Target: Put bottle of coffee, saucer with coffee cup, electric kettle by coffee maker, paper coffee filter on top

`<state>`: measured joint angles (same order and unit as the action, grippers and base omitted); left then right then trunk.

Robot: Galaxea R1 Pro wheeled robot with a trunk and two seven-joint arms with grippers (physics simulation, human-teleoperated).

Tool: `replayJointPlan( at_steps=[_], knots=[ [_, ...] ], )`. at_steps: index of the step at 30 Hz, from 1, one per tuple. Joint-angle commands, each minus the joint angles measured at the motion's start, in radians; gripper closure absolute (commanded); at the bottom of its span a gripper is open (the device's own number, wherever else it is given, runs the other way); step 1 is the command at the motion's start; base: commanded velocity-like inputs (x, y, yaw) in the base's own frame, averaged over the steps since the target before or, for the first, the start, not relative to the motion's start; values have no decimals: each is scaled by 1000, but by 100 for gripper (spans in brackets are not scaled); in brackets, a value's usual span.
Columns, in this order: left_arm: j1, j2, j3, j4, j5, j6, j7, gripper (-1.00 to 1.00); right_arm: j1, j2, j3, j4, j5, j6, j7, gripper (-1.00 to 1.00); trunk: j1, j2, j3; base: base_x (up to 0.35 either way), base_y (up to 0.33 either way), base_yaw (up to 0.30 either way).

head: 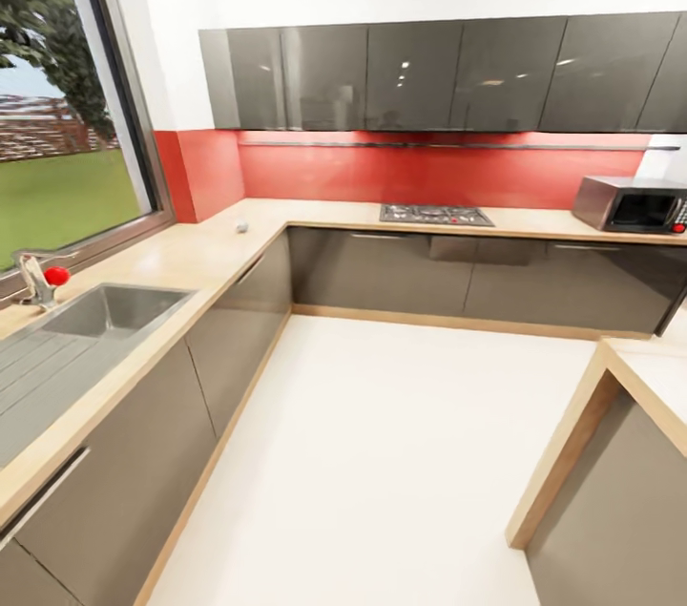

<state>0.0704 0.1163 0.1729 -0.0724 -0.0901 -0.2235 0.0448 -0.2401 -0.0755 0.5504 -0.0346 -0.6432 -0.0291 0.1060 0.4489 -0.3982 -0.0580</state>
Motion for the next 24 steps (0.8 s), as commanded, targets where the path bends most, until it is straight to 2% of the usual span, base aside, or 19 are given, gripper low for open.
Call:
replayJointPlan(
  at_steps=[1,13,18,24],
  knots=[
    [0,-1,7,-1,-10,-2,2,-100,-1,0,8,1,-10,-3,5,-100,1,-2,-2,337,-78,0],
    [0,0,7,-1,-8,-5,3,-100,-1,1,5,1,-20,-3,1,-100,1,-2,-2,337,-17,0],
    [0,0,7,-1,-8,-7,4,-100,-1,13,7,3,-11,-4,2,-100,1,-2,-2,337,0,0],
    [0,0,7,-1,-9,-7,4,-100,-1,14,7,5,-14,-3,0,-100,1,-2,-2,337,0,0]
  ],
)
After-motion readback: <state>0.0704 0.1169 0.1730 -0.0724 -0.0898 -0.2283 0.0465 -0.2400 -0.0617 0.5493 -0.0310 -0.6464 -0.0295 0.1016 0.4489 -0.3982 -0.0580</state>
